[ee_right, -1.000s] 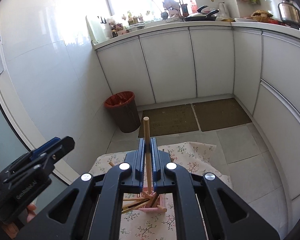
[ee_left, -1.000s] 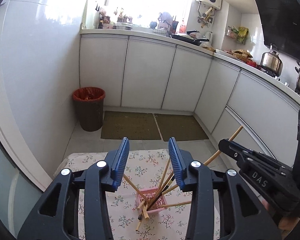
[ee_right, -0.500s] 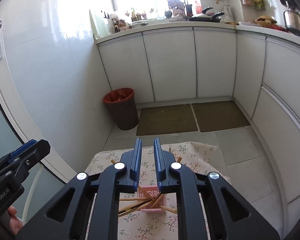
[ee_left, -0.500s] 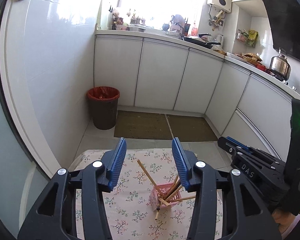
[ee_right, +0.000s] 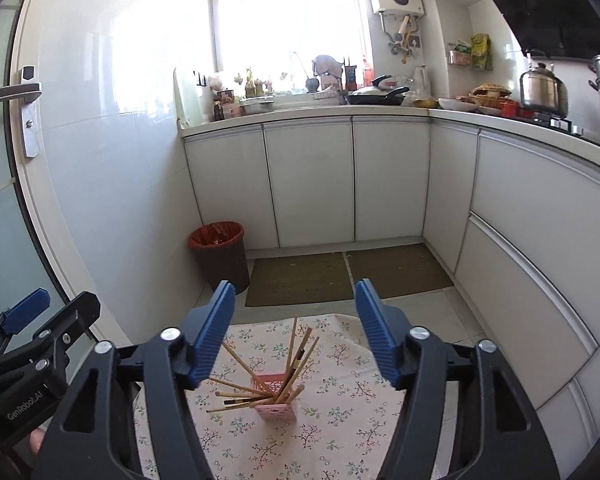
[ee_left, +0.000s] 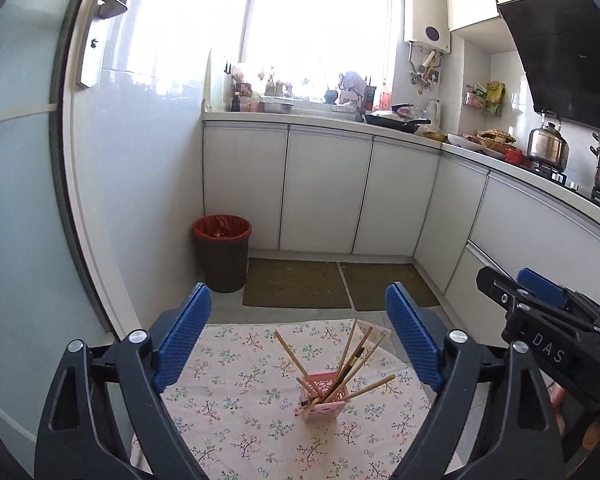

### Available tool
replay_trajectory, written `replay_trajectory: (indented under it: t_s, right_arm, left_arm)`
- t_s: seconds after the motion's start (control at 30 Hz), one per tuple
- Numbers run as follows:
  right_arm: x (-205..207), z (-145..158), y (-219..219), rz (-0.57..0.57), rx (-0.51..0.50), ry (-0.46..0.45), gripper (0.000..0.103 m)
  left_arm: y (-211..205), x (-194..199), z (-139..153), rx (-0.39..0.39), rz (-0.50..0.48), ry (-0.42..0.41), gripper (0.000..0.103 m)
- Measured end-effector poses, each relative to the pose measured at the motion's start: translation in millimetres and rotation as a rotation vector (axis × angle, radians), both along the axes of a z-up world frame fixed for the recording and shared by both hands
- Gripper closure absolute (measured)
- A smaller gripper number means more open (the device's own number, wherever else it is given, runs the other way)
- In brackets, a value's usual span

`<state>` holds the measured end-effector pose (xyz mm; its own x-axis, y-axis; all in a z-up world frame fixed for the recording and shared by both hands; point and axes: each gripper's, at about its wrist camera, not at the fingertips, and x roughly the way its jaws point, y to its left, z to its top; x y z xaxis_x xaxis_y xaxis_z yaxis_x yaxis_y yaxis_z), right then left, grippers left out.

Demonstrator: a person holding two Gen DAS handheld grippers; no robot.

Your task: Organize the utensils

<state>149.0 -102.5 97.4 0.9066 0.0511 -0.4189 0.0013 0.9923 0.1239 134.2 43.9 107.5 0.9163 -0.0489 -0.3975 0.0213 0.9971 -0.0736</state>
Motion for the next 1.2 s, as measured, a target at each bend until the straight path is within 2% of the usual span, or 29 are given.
replay_trajectory:
  t_s: [0.07, 0.2, 0.37, 0.6, 0.8, 1.0, 1.2]
  right_arm:
    - [-12.9, 1.2, -3.1, -0.016, -0.006, -0.002, 0.021]
    - [-39.9, 0.3, -9.9, -0.077, -0.033, -0.028, 0.011]
    - [-70.2, -5.3, -23.0, -0.171, -0.037, -0.055, 0.007]
    - [-105.5, -17.9, -34.9, -0.250, -0.059, -0.068, 0.007]
    - [-137.5, -32.0, -41.5, -0.279, -0.057, -0.060, 0.007]
    - [-152.9, -48.2, -55.8, -0.283, -0.051, 0.006, 0.007]
    - [-172.2, -55.3, -59.8, -0.289, -0.052, 0.003, 0.007]
  left_arm:
    - [-2.7, -11.9, 1.9, 0.001, 0.015, -0.015, 0.007]
    - [-10.6, -27.9, 0.1, 0.008, 0.012, -0.007, 0.007]
    - [-19.1, -48.4, -8.2, 0.018, 0.035, -0.009, 0.007]
    - [-33.4, -83.9, -20.2, 0.075, 0.129, -0.020, 0.007]
    - [-41.2, -114.2, -30.4, 0.041, 0.147, -0.011, 0.007]
    - [-48.3, -140.5, -37.0, 0.031, 0.125, 0.004, 0.007]
    - [-54.4, -156.7, -40.3, 0.033, 0.100, 0.017, 0.007]
